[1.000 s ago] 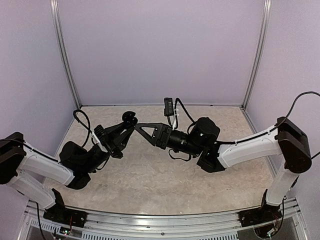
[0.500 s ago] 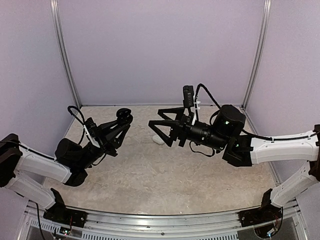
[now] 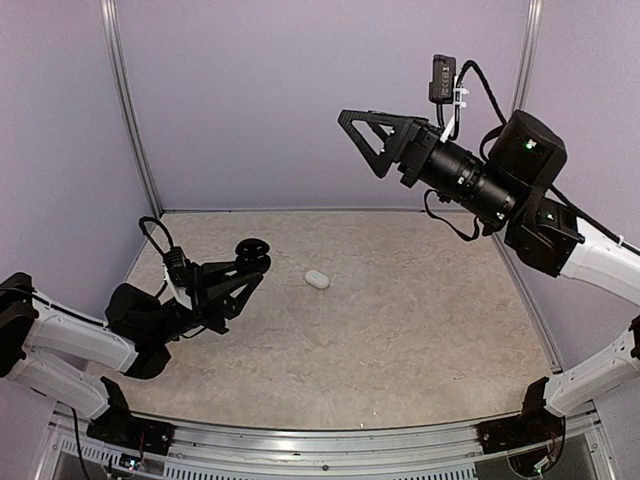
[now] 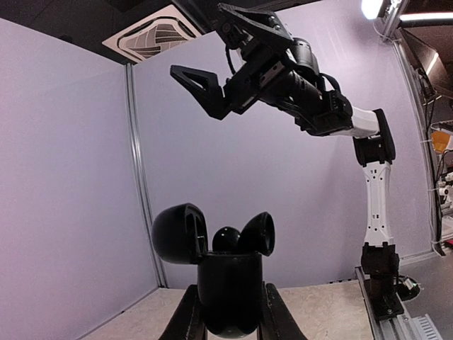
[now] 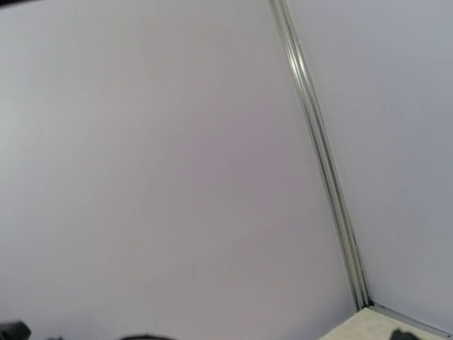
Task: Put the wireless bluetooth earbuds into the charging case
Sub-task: Adjust the left earbud in the left side groove of the charging case.
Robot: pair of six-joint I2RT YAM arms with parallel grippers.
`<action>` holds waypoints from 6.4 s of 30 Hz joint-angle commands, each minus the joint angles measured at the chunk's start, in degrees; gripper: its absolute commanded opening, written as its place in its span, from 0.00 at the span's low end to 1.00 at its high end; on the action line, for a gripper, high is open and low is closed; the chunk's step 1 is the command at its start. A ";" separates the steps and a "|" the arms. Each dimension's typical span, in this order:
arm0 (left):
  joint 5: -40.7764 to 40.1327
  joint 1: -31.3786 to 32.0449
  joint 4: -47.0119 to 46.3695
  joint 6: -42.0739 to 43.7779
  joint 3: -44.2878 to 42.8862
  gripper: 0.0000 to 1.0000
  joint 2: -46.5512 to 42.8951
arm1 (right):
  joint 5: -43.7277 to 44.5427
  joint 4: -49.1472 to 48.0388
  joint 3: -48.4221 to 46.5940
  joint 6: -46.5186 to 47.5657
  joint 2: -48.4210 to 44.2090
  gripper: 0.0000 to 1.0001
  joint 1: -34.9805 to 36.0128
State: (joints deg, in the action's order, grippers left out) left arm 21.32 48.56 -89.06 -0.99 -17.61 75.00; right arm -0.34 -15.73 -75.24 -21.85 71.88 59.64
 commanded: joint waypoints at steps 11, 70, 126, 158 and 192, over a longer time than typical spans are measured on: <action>15.09 2.95 3.81 -4.02 -3.48 0.03 4.08 | -16.64 2.98 1.23 -13.56 4.67 1.00 -10.54; 23.37 4.94 18.94 -3.89 -11.47 0.02 9.43 | -14.35 46.71 -10.26 27.40 14.12 0.98 5.14; 25.01 4.69 17.34 -4.99 -11.61 0.02 9.90 | -13.80 52.48 -10.60 32.27 11.00 0.96 4.93; 25.00 4.70 17.07 -4.93 -11.45 0.02 10.09 | -16.23 51.57 -11.72 32.16 11.36 0.96 5.90; 24.91 5.00 17.40 -4.37 -11.42 0.02 10.17 | -11.30 50.34 -12.13 28.88 14.17 0.94 5.91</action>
State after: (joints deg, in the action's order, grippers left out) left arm 46.04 53.19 -70.22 -5.74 -28.40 85.12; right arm -12.14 36.36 -85.80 8.62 85.62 66.17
